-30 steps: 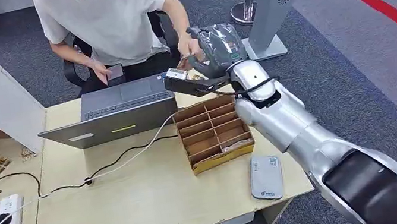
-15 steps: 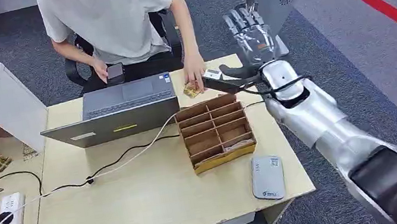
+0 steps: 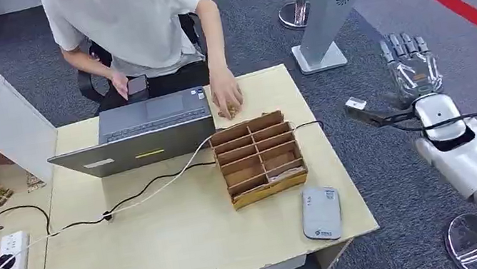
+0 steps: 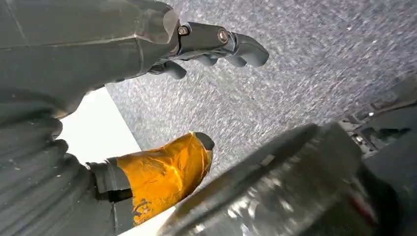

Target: Pass the card to the sensor for recognition and then transmit it.

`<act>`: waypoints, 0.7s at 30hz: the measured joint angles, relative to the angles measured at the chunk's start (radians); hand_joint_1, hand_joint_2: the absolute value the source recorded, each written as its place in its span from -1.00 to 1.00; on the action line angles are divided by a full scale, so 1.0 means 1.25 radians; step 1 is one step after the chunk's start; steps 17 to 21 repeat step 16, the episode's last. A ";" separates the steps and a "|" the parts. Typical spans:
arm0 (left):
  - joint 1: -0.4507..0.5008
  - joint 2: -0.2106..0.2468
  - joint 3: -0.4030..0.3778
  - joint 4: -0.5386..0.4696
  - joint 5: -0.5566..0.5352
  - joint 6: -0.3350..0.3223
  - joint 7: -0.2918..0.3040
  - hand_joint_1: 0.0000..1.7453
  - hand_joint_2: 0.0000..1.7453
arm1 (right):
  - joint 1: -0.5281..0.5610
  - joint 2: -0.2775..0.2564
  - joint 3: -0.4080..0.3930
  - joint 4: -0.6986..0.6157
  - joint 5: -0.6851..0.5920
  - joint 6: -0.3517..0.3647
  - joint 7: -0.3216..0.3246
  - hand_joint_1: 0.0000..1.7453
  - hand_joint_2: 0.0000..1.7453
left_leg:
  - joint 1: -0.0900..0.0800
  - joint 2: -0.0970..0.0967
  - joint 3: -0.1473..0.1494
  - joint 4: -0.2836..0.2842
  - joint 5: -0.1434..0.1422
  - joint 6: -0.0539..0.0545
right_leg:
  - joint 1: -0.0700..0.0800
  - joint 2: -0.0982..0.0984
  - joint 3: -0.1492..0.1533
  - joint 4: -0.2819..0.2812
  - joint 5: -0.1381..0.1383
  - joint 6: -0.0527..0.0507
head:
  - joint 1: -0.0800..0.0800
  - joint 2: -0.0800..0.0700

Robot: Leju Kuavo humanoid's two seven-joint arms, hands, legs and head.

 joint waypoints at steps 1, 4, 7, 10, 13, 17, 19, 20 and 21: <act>0.001 0.001 0.002 0.000 0.001 0.002 0.002 -1.00 1.00 | 0.041 -0.017 -0.028 -0.010 -0.014 -0.007 0.013 -1.00 1.00 | 0.000 -0.003 -0.001 0.000 0.000 0.000 | 0.000 -0.003 0.002 0.000 -0.001 0.001 | 0.001 0.000; 0.005 0.000 0.007 0.000 -0.007 0.010 0.009 -1.00 1.00 | 0.187 -0.042 -0.152 -0.023 -0.030 -0.010 0.028 -1.00 1.00 | 0.001 -0.010 -0.002 0.000 -0.001 0.000 | 0.001 -0.009 0.004 0.000 -0.003 0.002 | 0.002 0.000; 0.009 0.001 0.009 0.000 -0.013 0.016 0.011 -1.00 1.00 | 0.303 -0.034 -0.255 -0.015 -0.023 -0.035 0.005 -1.00 1.00 | 0.001 -0.009 -0.003 -0.001 -0.002 0.002 | 0.000 -0.008 0.002 0.000 -0.003 0.002 | 0.001 0.000; 0.008 -0.001 0.013 0.000 -0.017 0.016 0.041 -1.00 1.00 | 0.375 0.016 -0.346 0.043 0.019 -0.077 -0.016 -1.00 1.00 | 0.002 -0.007 -0.003 0.000 -0.002 0.001 | 0.002 -0.007 0.002 0.000 -0.004 0.002 | 0.001 0.000; 0.008 -0.002 0.016 0.000 -0.016 0.010 0.071 -1.00 1.00 | 0.408 0.066 -0.397 0.116 0.041 -0.114 -0.032 -1.00 1.00 | 0.002 -0.006 -0.003 -0.001 -0.002 0.001 | 0.002 -0.005 0.001 0.000 -0.004 0.002 | 0.002 0.000; 0.008 -0.008 0.023 0.000 -0.014 0.013 0.103 -1.00 1.00 | 0.412 0.134 -0.441 0.224 0.032 -0.138 -0.062 -1.00 1.00 | 0.003 -0.003 -0.002 -0.001 -0.002 0.001 | 0.003 -0.002 0.001 0.000 -0.003 0.001 | 0.002 0.000; 0.008 -0.008 0.023 0.000 -0.014 0.013 0.103 -1.00 1.00 | 0.412 0.134 -0.441 0.224 0.032 -0.138 -0.062 -1.00 1.00 | 0.003 -0.003 -0.002 -0.001 -0.002 0.001 | 0.003 -0.002 0.001 0.000 -0.003 0.001 | 0.002 0.000; 0.008 -0.008 0.023 0.000 -0.014 0.013 0.103 -1.00 1.00 | 0.412 0.134 -0.441 0.224 0.032 -0.138 -0.062 -1.00 1.00 | 0.003 -0.003 -0.002 -0.001 -0.002 0.001 | 0.003 -0.002 0.001 0.000 -0.003 0.001 | 0.002 0.000; 0.008 -0.008 0.023 0.000 -0.014 0.013 0.103 -1.00 1.00 | 0.412 0.134 -0.441 0.224 0.032 -0.138 -0.062 -1.00 1.00 | 0.003 -0.003 -0.002 -0.001 -0.002 0.001 | 0.003 -0.002 0.001 0.000 -0.003 0.001 | 0.002 0.000</act>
